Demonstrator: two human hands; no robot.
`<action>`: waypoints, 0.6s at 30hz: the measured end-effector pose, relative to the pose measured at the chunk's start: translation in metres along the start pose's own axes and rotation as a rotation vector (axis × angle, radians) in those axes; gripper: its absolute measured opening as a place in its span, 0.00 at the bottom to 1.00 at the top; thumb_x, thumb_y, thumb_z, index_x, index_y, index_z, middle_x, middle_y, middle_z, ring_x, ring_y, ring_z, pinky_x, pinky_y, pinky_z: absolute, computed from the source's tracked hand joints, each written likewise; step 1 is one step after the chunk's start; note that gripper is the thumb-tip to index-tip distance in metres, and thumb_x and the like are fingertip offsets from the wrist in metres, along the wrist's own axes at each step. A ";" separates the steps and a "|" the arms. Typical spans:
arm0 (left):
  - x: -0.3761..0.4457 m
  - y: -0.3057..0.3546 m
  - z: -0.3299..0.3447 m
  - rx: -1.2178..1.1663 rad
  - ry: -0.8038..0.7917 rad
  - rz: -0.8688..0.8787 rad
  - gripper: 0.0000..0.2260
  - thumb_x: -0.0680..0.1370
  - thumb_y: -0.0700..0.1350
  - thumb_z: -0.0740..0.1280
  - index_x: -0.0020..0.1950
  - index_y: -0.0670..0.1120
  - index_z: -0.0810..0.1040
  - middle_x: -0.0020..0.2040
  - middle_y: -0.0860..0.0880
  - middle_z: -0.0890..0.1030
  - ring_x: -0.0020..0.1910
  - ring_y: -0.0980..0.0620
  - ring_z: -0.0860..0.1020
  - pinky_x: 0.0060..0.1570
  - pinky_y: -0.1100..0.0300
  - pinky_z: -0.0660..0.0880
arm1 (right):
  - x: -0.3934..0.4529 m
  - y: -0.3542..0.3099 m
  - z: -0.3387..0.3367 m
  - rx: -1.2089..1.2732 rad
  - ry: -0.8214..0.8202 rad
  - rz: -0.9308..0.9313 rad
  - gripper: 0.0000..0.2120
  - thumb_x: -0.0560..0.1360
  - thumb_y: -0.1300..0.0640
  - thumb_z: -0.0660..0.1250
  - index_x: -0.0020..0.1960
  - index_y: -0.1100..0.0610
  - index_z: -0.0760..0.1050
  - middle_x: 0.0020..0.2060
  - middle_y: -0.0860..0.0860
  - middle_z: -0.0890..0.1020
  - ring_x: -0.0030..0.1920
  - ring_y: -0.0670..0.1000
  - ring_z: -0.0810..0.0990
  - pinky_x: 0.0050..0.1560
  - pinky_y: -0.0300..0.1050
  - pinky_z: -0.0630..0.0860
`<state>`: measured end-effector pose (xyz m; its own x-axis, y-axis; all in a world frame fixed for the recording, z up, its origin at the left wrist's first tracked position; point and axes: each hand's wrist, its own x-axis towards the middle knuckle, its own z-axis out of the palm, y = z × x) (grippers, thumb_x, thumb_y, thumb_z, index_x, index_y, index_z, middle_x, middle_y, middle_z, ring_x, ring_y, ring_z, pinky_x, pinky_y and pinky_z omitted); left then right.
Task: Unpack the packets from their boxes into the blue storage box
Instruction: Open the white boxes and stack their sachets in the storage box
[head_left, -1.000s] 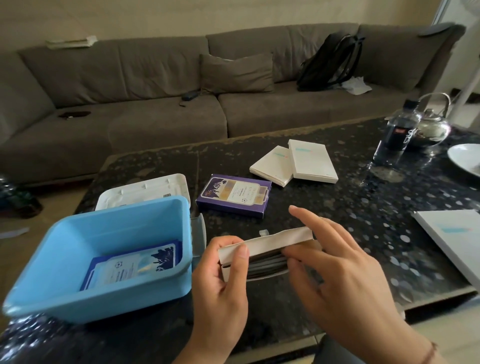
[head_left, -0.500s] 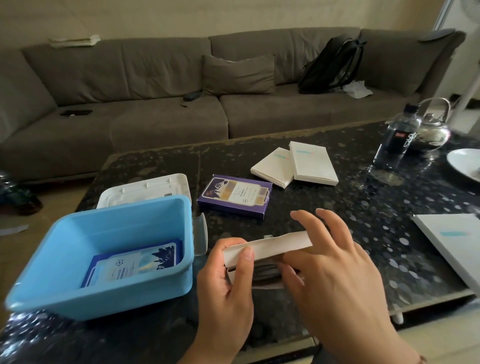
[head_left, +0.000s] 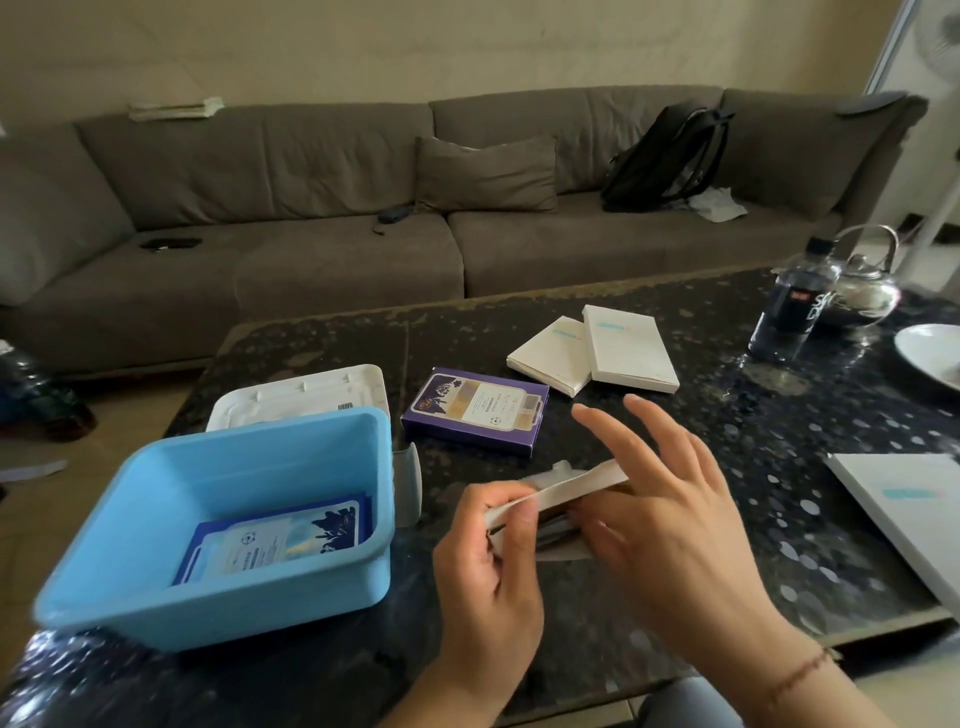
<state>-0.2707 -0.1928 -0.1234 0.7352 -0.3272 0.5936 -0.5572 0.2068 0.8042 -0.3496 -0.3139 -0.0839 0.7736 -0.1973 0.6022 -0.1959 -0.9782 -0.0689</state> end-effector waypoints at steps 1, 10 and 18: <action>0.004 -0.005 0.004 -0.014 -0.015 0.028 0.08 0.82 0.52 0.61 0.54 0.51 0.76 0.47 0.59 0.81 0.48 0.57 0.82 0.43 0.69 0.77 | 0.002 0.005 0.000 -0.018 0.019 -0.022 0.10 0.69 0.52 0.68 0.30 0.49 0.80 0.69 0.51 0.75 0.70 0.65 0.69 0.62 0.67 0.70; -0.007 -0.040 0.013 -0.109 -0.246 -0.106 0.11 0.81 0.52 0.64 0.54 0.45 0.79 0.53 0.50 0.82 0.56 0.46 0.80 0.52 0.49 0.81 | -0.035 0.047 0.037 -0.045 0.164 -0.138 0.03 0.71 0.55 0.70 0.42 0.49 0.82 0.67 0.50 0.72 0.67 0.64 0.70 0.66 0.65 0.67; -0.024 -0.046 0.004 -0.009 -0.507 -0.100 0.03 0.77 0.50 0.68 0.46 0.53 0.81 0.50 0.58 0.83 0.56 0.50 0.78 0.58 0.63 0.72 | -0.107 0.062 0.038 -0.062 0.243 -0.313 0.07 0.73 0.57 0.69 0.40 0.55 0.86 0.58 0.51 0.82 0.60 0.60 0.76 0.65 0.61 0.70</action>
<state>-0.2646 -0.1978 -0.1746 0.5044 -0.7510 0.4260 -0.4883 0.1588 0.8581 -0.4216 -0.3561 -0.1830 0.6382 0.1382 0.7573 -0.0149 -0.9814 0.1916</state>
